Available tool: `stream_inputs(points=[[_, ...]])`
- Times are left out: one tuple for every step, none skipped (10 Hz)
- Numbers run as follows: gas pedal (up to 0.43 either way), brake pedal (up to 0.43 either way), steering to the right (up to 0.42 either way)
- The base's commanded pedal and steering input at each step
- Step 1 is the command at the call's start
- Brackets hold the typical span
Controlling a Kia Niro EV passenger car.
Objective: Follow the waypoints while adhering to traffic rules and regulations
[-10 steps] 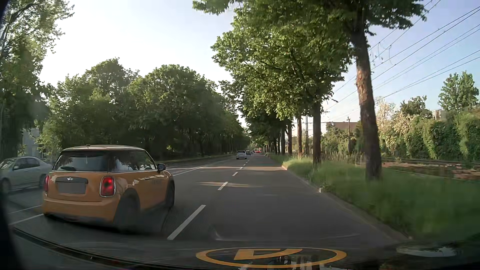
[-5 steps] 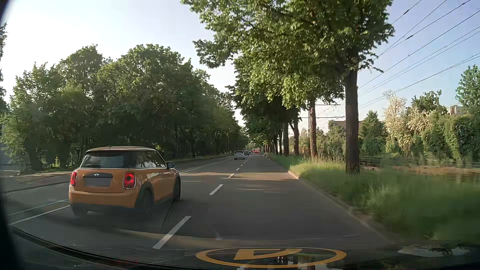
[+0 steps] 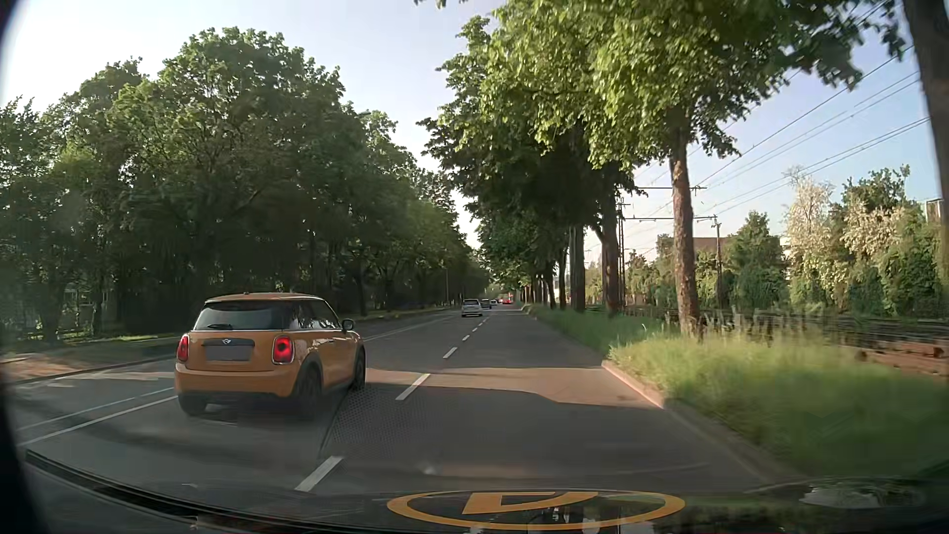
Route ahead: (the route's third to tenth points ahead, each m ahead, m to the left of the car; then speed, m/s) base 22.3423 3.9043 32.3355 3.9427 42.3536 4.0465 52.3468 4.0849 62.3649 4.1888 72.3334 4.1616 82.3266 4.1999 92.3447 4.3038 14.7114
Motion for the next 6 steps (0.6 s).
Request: stream_inputs(points=[[0.157, 0.000, -0.003], [0.157, 0.000, -0.003], [0.157, 0.000, -0.003], [0.157, 0.000, -0.003], [0.157, 0.000, -0.003], [0.150, 0.000, -0.003]])
